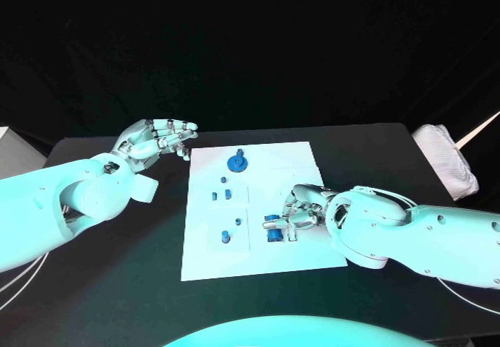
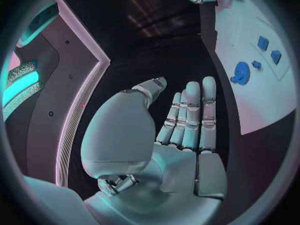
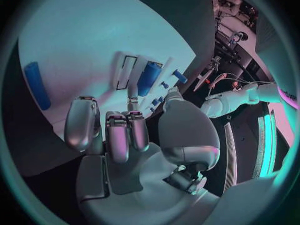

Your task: Assemble the parts on the task board

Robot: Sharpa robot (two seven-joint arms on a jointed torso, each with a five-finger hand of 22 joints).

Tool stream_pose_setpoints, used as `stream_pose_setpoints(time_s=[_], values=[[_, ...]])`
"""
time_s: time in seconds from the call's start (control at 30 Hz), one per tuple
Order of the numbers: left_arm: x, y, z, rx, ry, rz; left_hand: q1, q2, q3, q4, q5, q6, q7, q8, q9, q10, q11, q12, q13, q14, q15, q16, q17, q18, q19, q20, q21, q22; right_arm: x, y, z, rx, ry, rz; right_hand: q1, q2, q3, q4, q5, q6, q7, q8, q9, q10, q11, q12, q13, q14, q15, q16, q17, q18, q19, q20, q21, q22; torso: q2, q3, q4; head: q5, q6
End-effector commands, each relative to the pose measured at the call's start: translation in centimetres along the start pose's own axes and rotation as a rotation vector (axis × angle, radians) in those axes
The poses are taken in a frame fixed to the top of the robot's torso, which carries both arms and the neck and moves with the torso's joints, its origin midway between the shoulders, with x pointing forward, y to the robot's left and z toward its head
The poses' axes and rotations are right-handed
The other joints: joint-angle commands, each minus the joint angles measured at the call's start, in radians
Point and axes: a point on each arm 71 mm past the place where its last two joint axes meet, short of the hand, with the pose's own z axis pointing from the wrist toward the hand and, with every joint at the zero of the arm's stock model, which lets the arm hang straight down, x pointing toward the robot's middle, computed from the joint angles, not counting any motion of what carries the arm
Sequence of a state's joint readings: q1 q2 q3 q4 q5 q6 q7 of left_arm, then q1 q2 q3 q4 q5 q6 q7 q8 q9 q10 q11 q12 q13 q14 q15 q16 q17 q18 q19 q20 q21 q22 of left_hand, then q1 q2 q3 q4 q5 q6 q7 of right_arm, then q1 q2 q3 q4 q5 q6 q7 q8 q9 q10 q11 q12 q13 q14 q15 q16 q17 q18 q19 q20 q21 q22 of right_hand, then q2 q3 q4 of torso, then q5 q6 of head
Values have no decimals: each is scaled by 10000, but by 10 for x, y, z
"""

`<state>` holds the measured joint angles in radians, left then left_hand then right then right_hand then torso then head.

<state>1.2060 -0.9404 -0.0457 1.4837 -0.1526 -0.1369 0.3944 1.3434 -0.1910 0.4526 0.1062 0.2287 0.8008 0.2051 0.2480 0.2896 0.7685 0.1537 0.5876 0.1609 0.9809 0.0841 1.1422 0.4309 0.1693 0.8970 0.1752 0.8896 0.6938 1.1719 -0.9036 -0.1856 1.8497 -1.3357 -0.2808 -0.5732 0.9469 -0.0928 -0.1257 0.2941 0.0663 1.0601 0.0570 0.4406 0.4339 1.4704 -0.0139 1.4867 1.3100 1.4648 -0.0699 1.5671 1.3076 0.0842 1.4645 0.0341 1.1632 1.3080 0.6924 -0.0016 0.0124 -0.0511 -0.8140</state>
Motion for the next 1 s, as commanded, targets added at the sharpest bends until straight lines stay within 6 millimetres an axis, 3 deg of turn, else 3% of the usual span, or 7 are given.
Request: stream_pose_setpoints(time_s=[0.03, 0.23, 0.37, 0.4, 0.53, 0.63, 1.0], values=[[2, -1, 1, 80, 108, -11, 7, 93, -37, 44, -16, -41, 108, 25, 15, -60, 18, 44, -9, -67, -12, -18, -12, 144, 56, 25, -68, -16, -1, 1, -2, -339, -161, -274, 493, 211, 119, -9, 252, -87, 13, 59, 19, 607, -2, -54, 2032, 1060, -52, 37, 2632, -94, 16, -9, -42, 508, 1, -6, 3, -13, -8], [1, -1, 0, 82, 82, 1, 8, 101, -42, 51, -15, -44, 109, 29, 15, -63, 19, 49, -12, -67, -12, -16, -14, 144, 59, 26, -71, -19, -2, 3, -10, -975, -287, 52, 1757, 300, 96, -52, 547, -124, 6, 87, 27, 629, -11, -28, 2072, 1060, -60, 37, 2632, -95, 29, -16, -73, 546, 0, 0, 3, 33, -8], [0, -1, 0, 79, 64, 8, 8, 101, -42, 51, -15, -44, 109, 29, 15, -63, 19, 49, -12, -67, -12, -16, -14, 144, 59, 26, -71, -19, -2, 3, -14, -1262, -184, 190, 2380, 266, 99, -73, 477, -136, 2, 97, 25, 639, -15, -13, 2091, 1060, -63, 37, 2632, -98, 39, -21, -73, 572, 0, -7, 2, 45, -24], [0, -1, 0, 79, 61, 9, 8, 101, -42, 51, -15, -44, 109, 29, 15, -63, 19, 49, -12, -67, -12, -16, -14, 144, 59, 26, -71, -19, -2, 3, -15, -1296, -134, 206, 2827, 254, 249, -123, 210, -191, 16, 62, 5, 647, -5, 0, 2104, 1060, -64, 37, 2632, -107, 59, -25, -29, 607, -2, -11, 2, 52, -30], [0, -1, 0, 75, 48, 15, 8, 101, -42, 51, -15, -44, 109, 29, 15, -63, 19, 49, -12, -67, -12, -16, -14, 144, 59, 26, -71, -19, -1, -1, -16, -1311, 53, 198, 3673, -200, 798, -91, -118, -107, 8, 79, 9, 642, -12, -23, 2103, 1060, -62, 37, 2632, -102, 58, -24, -84, 620, -11, -12, -3, 65, -44], [0, -1, 0, 75, 43, 17, 8, 101, -42, 51, -15, -44, 109, 29, 15, -63, 19, 49, -12, -67, -12, -16, -14, 144, 59, 26, -71, -19, 1, -2, -16, -1276, 91, 195, 3916, -371, 957, -85, -132, 10, -39, 183, 90, 637, -47, -39, 2099, 1060, -86, 37, 2632, -103, 62, -36, -86, 635, -13, -13, -11, 71, -38], [-1, -1, 0, 74, 40, 18, 8, 101, -42, 51, -15, -44, 109, 29, 15, -63, 19, 49, -12, -67, -12, -16, -14, 144, 59, 26, -71, -19, 11, -5, -13, -1033, 181, 167, 4067, -388, 1184, -70, -133, 231, -199, 540, 407, 673, -178, 24, 2142, 1060, -185, 37, 2632, -115, 96, -108, -14, 701, 0, -17, 24, 57, -47]])
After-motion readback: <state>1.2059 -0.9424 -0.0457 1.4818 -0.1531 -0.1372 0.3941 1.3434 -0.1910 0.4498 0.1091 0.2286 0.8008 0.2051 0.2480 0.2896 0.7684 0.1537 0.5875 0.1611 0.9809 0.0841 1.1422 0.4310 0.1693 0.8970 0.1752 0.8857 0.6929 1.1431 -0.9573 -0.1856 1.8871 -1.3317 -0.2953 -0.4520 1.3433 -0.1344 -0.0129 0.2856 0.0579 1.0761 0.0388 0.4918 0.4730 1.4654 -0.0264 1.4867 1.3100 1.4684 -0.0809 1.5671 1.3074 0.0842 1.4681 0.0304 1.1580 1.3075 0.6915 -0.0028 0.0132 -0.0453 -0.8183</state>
